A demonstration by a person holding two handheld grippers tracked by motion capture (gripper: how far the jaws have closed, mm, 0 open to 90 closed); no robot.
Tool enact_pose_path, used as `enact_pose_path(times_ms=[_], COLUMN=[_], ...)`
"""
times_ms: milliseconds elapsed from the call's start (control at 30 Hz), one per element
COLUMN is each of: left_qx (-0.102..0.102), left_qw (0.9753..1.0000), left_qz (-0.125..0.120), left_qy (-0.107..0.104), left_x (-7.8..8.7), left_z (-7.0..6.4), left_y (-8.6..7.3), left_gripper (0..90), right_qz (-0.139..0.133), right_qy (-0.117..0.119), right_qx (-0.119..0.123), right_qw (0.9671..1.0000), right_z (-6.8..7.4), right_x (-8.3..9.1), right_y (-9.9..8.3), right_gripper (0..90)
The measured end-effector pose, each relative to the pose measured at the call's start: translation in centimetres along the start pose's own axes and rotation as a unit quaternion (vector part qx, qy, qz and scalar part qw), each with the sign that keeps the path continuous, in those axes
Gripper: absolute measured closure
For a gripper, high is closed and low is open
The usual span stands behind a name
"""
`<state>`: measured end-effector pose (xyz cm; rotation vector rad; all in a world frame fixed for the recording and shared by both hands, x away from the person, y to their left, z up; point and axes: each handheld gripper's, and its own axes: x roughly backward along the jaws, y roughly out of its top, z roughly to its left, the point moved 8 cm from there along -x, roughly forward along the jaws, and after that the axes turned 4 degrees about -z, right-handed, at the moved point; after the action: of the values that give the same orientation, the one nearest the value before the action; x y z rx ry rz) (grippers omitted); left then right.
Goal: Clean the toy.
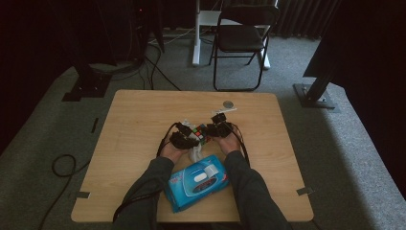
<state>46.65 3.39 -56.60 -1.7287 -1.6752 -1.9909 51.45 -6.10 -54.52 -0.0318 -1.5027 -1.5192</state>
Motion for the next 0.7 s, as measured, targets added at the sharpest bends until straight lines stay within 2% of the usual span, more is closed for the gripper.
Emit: enact_pose_path(times_ms=[100, 233, 300, 400, 567, 667, 700], left_qx=[0.004, 0.027, 0.032, 0.053, 0.059, 0.061, 0.061], left_qw=[0.9999, 0.9993, 0.9991, 0.998, 0.9975, 0.9974, 0.9974], left_qz=[0.008, 0.019, 0.02, 0.016, 0.006, -0.005, -0.007], left_qy=[0.005, 0.018, 0.018, 0.032, 0.039, 0.037, 0.037], left_x=[-0.5, -1.3, -1.3, -1.3, -1.0, -0.9, -0.9], left_z=[0.4, 1.9, 2.1, 3.1, 3.6, 3.8, 3.8], left_y=[-0.3, -0.7, -0.7, -0.2, 0.6, 1.0, 1.2], left_gripper=[86.4, 85.9, 85.7, 85.8, 85.8, 85.7, 85.8], right_qz=[0.0, 0.001, 0.002, 0.003, 0.01, 0.016, 0.022], right_qy=[0.0, 0.0, 0.001, 0.002, -0.002, -0.004, -0.006], right_qx=[0.0, 0.0, -0.002, -0.004, -0.004, 0.004, 0.013], right_qw=[1.0, 1.0, 1.0, 1.0, 0.9999, 0.9999, 0.9997], right_z=[0.0, 0.0, 0.0, -0.1, -0.1, 0.0, 0.1], right_x=[0.0, 0.0, 0.0, 0.1, 0.3, 0.5, 0.6], right_y=[0.0, 0.0, 0.0, -0.1, -0.1, -0.2, -0.3], right_gripper=[61.0, 61.1, 61.1, 61.0, 60.9, 60.0, 59.1])
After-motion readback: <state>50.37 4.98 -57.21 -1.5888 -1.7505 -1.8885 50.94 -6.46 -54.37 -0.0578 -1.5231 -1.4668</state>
